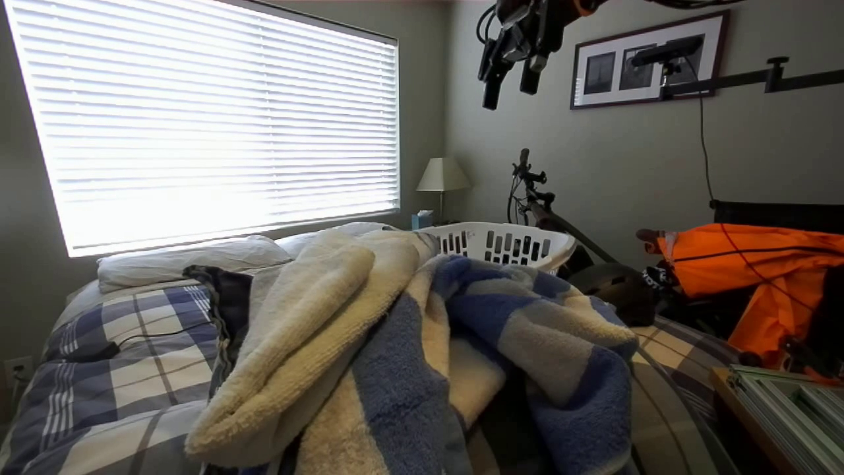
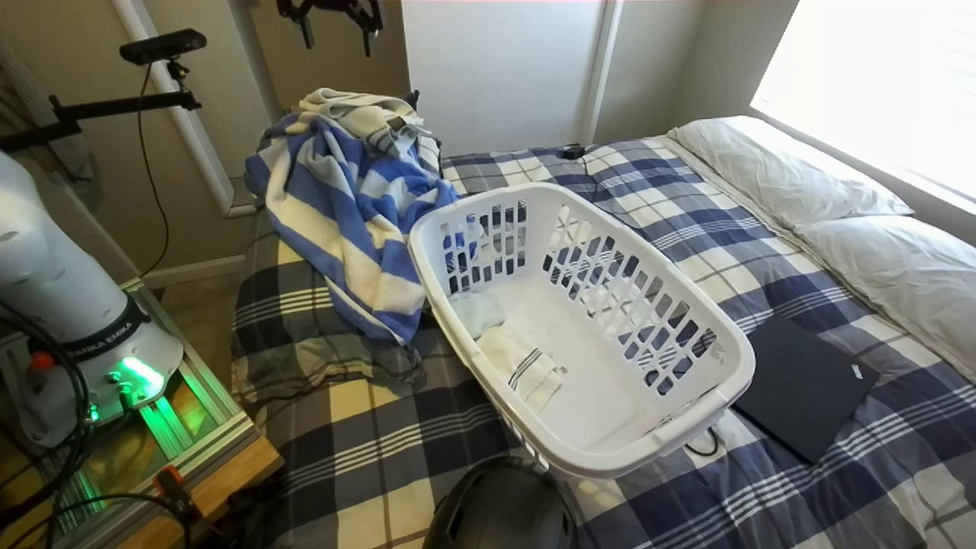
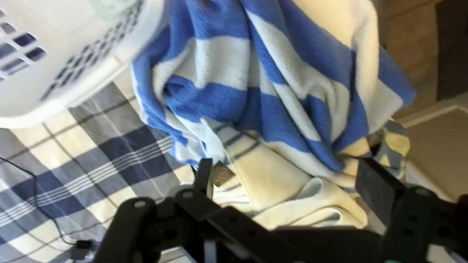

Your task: Remove a towel from the basket

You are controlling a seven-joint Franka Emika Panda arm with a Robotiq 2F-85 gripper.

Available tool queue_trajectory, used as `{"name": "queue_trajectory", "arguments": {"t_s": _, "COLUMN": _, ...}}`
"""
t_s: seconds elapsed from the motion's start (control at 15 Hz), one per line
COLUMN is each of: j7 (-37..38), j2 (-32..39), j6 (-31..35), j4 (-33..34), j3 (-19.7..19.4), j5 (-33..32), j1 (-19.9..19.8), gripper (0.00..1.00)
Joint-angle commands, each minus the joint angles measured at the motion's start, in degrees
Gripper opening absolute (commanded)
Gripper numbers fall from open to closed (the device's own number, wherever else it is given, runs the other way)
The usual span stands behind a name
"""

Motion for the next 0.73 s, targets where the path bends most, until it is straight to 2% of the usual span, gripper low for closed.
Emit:
{"name": "queue_trajectory", "arguments": {"t_s": 0.0, "j7": 2.18, "j2": -5.36, "j6": 8.25, "j4": -6.55, "j3": -1.23, "j5": -8.05, "j1": -2.96, "gripper": 1.0}}
{"name": "queue_trajectory", "arguments": {"t_s": 0.13, "j7": 6.16, "j2": -6.62, "j6": 12.16, "j4": -8.74, "j3": -2.25, "j5": -9.67, "j1": -4.54, "gripper": 1.0}}
{"name": "queue_trajectory", "arguments": {"t_s": 0.2, "j7": 7.51, "j2": -7.0, "j6": 14.01, "j4": -9.36, "j3": -3.38, "j5": -7.77, "j1": -4.64, "gripper": 1.0}}
{"name": "queue_trajectory", "arguments": {"t_s": 0.27, "j7": 4.5, "j2": -4.15, "j6": 10.17, "j4": -5.73, "j3": -3.51, "j5": -7.82, "j1": -3.06, "gripper": 1.0}}
{"name": "queue_trajectory", "arguments": {"t_s": 0.67, "j7": 6.76, "j2": -5.62, "j6": 12.7, "j4": -7.84, "j3": -4.46, "j5": -7.87, "j1": -3.54, "gripper": 1.0}}
